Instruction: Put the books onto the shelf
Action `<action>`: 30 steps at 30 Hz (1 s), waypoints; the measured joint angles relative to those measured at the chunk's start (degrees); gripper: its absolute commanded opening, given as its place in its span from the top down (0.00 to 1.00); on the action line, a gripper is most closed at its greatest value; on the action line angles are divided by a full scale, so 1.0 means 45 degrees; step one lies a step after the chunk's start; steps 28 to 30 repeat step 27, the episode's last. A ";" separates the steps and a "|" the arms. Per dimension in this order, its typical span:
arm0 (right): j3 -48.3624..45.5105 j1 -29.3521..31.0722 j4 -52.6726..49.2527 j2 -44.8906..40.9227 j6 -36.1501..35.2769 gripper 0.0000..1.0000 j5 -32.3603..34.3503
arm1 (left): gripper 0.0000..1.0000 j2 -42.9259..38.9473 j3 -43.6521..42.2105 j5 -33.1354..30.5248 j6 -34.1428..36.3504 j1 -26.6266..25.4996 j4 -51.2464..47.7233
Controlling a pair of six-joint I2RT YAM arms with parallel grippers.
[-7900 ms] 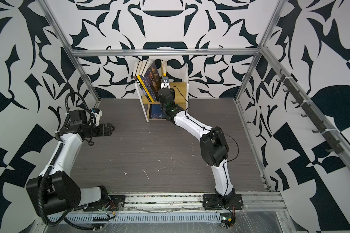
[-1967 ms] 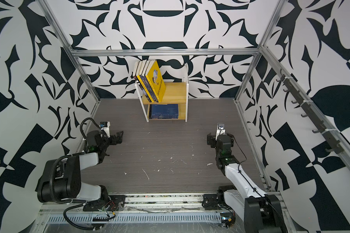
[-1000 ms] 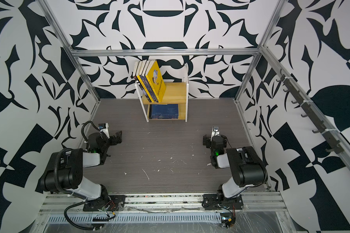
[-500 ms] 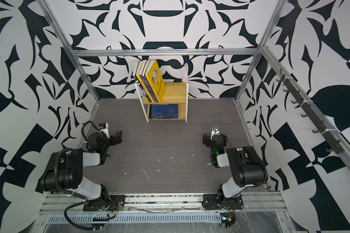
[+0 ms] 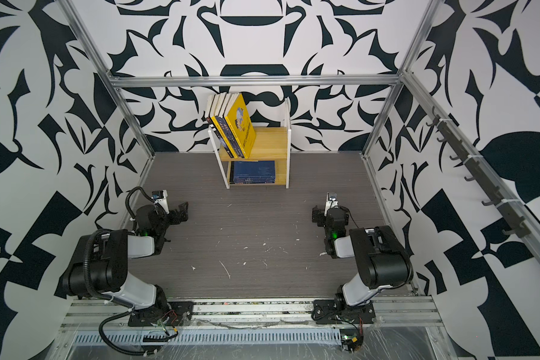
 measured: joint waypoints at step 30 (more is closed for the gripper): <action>-0.0024 -0.0121 0.0665 0.0107 0.0384 0.00 0.0763 | 0.01 0.0010 0.0000 0.0000 -0.0024 0.0000 0.0180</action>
